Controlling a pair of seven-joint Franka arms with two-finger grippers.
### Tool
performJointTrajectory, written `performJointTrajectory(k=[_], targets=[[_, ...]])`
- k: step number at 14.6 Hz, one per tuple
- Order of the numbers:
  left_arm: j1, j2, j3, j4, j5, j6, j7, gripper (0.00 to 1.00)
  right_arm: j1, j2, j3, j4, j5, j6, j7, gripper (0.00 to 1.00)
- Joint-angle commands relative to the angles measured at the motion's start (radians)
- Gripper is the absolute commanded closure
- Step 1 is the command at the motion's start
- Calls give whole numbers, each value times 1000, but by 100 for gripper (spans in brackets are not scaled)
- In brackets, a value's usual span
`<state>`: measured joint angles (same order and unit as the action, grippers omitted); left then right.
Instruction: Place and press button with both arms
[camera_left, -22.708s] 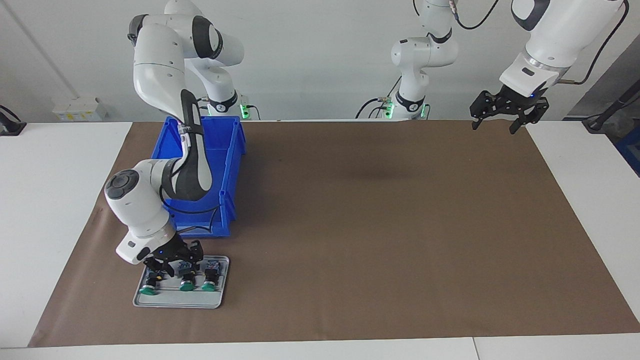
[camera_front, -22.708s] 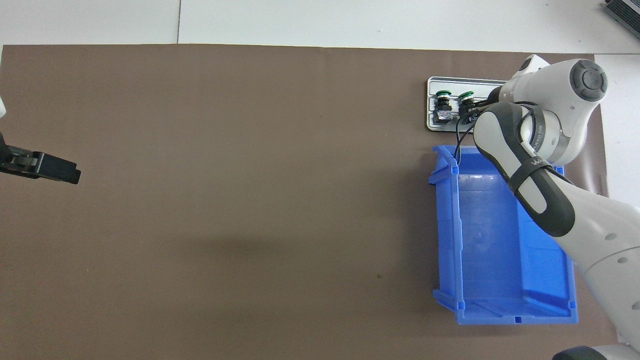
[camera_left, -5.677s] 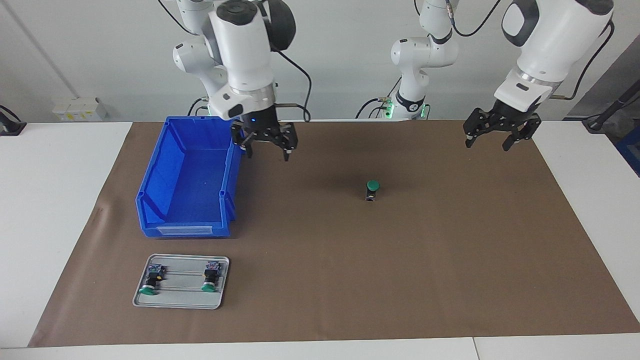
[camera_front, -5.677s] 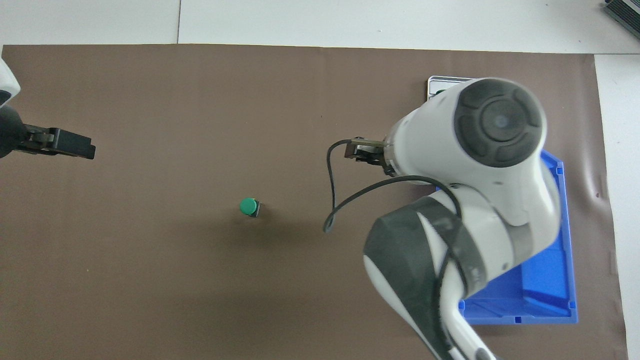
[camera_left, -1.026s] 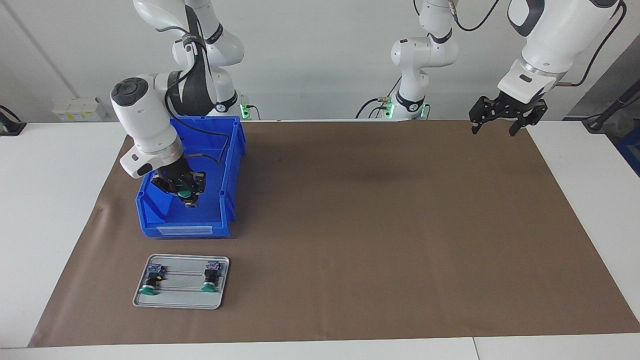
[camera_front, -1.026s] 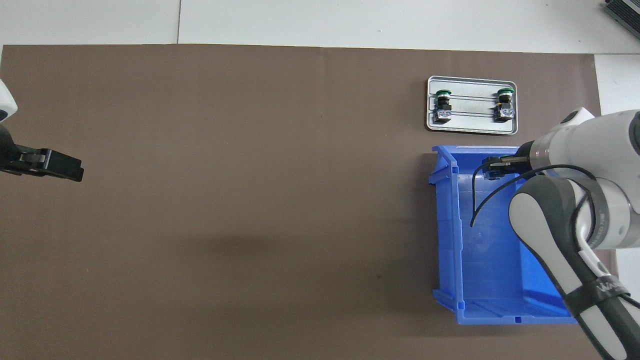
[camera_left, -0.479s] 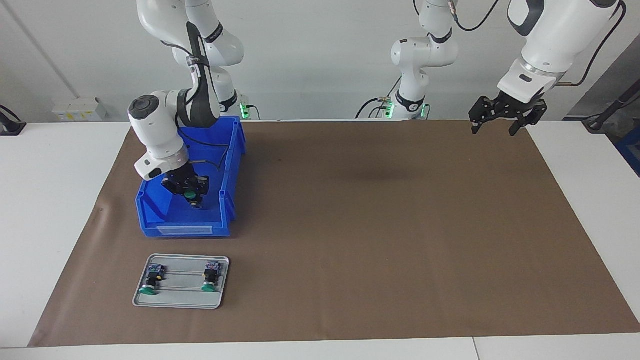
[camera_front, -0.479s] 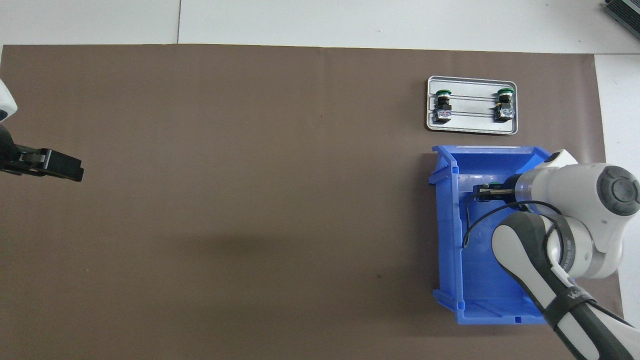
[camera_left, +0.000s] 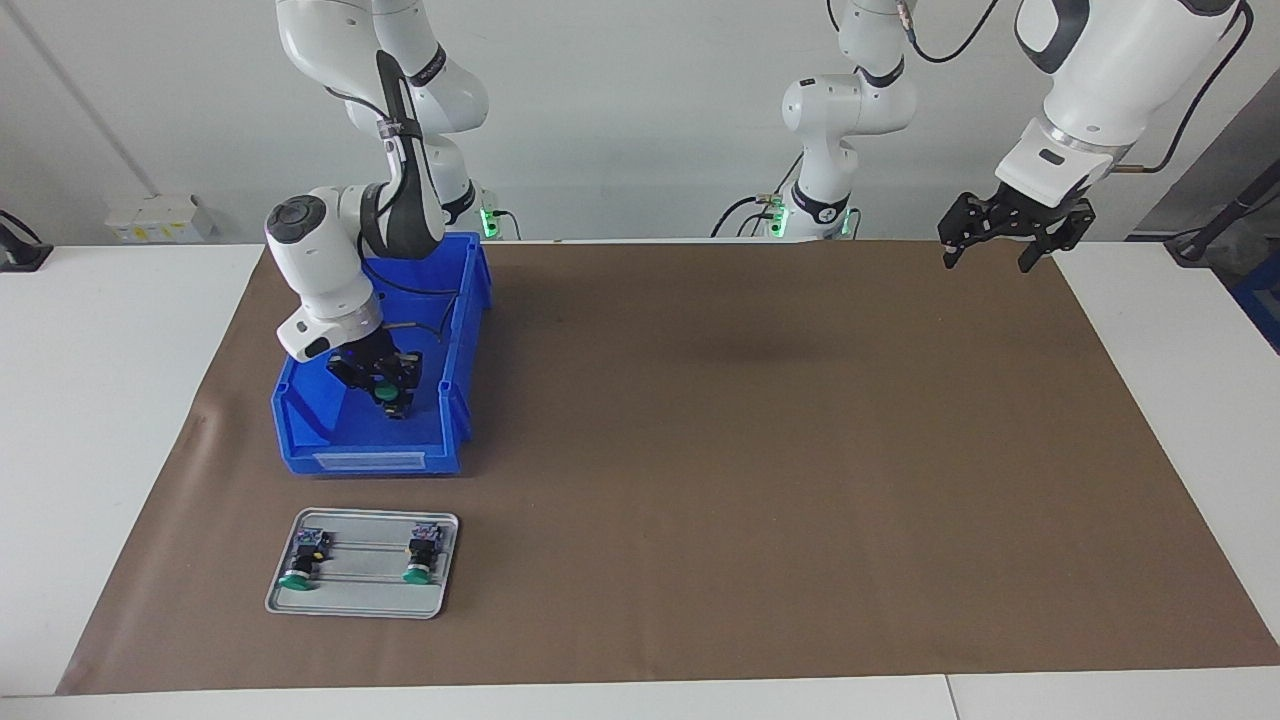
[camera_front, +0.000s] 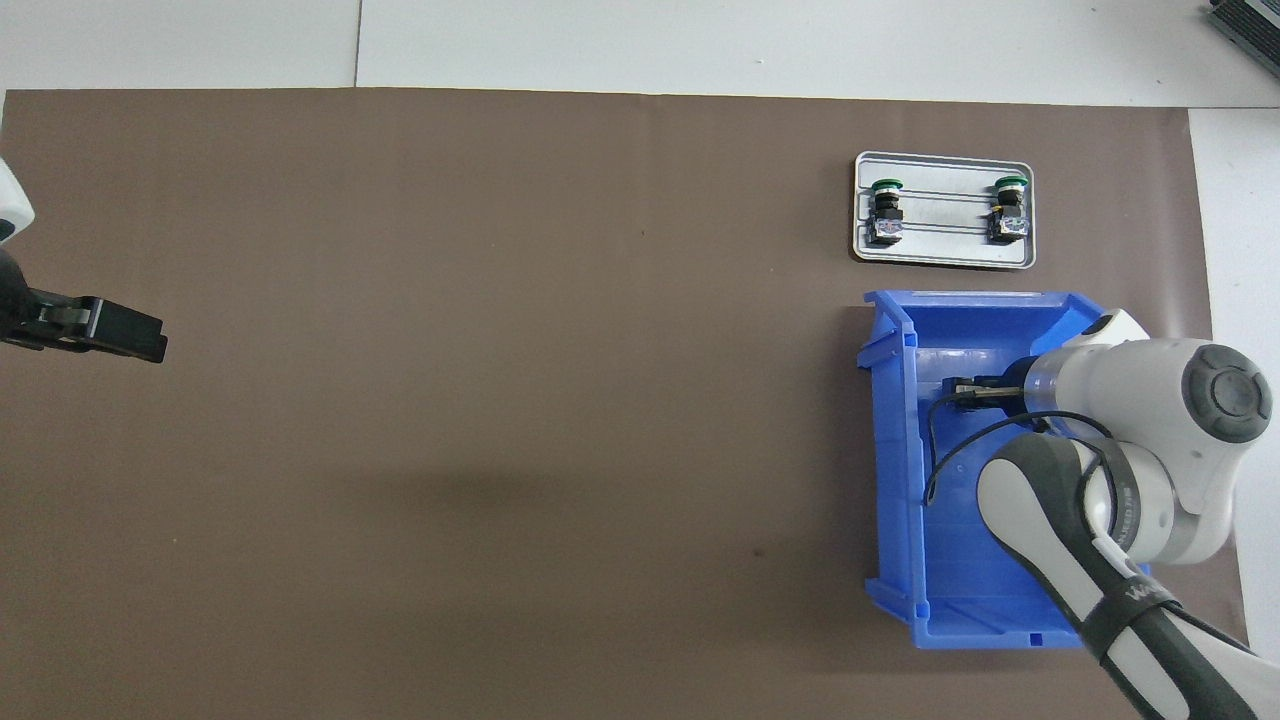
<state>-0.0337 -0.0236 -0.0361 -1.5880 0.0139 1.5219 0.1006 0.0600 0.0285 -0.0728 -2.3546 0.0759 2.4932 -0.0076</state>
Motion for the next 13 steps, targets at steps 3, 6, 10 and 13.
performJointTrajectory(k=[3,6,10,13], targets=[[5,-30,-2,-33,18,0,5,0,-3,-21,10,30,35,10,-23,1],[6,-30,-2,-33,18,0,7,0,-3,-41,5,150,21,-116,-23,0],[5,-32,-2,-33,18,0,5,0,-15,-39,2,395,-40,-386,9,0],[5,-32,-2,-33,18,0,7,0,-22,-36,2,565,-65,-576,32,0]])
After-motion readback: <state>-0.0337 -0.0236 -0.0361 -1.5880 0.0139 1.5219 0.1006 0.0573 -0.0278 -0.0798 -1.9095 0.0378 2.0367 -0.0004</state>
